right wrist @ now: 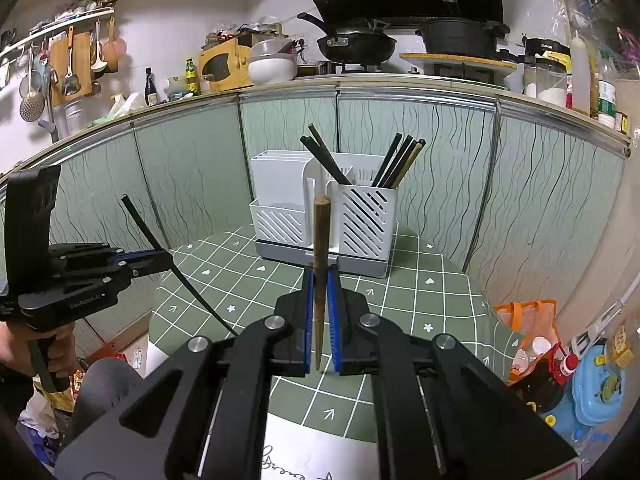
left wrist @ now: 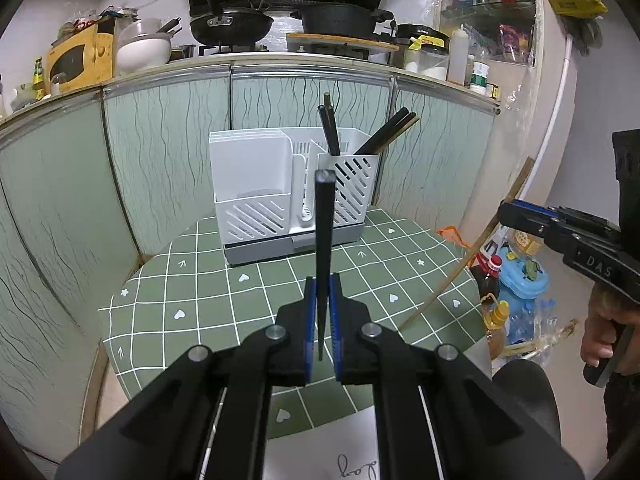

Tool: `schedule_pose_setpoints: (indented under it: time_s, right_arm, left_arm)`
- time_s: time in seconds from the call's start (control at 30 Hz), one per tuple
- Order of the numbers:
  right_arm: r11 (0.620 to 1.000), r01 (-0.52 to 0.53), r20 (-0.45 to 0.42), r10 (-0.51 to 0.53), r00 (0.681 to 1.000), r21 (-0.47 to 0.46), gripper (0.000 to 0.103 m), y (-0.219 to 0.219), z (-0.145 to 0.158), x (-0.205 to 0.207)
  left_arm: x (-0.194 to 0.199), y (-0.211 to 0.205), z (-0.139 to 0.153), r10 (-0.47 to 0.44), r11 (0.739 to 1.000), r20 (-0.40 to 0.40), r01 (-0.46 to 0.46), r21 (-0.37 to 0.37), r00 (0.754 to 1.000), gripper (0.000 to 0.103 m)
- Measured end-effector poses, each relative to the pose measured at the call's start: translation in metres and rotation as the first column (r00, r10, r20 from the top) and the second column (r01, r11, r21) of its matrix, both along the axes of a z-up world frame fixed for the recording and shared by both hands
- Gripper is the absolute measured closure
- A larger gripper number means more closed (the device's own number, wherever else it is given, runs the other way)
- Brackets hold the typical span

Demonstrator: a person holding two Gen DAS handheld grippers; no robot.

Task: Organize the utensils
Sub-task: 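Lift both held chopsticks and carry them above the white holder, then lower both chopsticks into the holder slots and open both tools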

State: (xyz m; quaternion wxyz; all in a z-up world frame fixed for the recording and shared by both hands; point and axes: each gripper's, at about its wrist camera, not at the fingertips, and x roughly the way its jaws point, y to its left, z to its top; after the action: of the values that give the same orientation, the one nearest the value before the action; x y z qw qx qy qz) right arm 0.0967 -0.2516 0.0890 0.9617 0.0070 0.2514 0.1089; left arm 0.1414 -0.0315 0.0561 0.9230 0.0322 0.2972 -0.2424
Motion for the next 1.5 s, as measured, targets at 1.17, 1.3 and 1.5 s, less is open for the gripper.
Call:
schedule_pose_setpoints:
  time_s: [1.17,1.3,1.5]
  right_arm:
    - [0.999,-0.023,0.030,0.025,0.999,-0.046,0.097,-0.026,0.102,0.061]
    - [0.999,-0.044,0.036,0.045,0.998,-0.032,0.097,-0.027,0.122,0.072]
    - [0.999,-0.049,0.051,0.049,0.998,-0.004,0.097,-0.031,0.146,0.096]
  left_arm:
    - [0.067,-0.058,0.110,-0.081,0.997,0.063,0.081,-0.002,0.995,0.097]
    - [0.073,-0.069,0.127,-0.099,0.995,0.078,0.099,-0.003,0.992,0.097]
    - [0.088,-0.086,0.153,-0.118,0.993,0.107,0.120,-0.007,0.987,0.097]
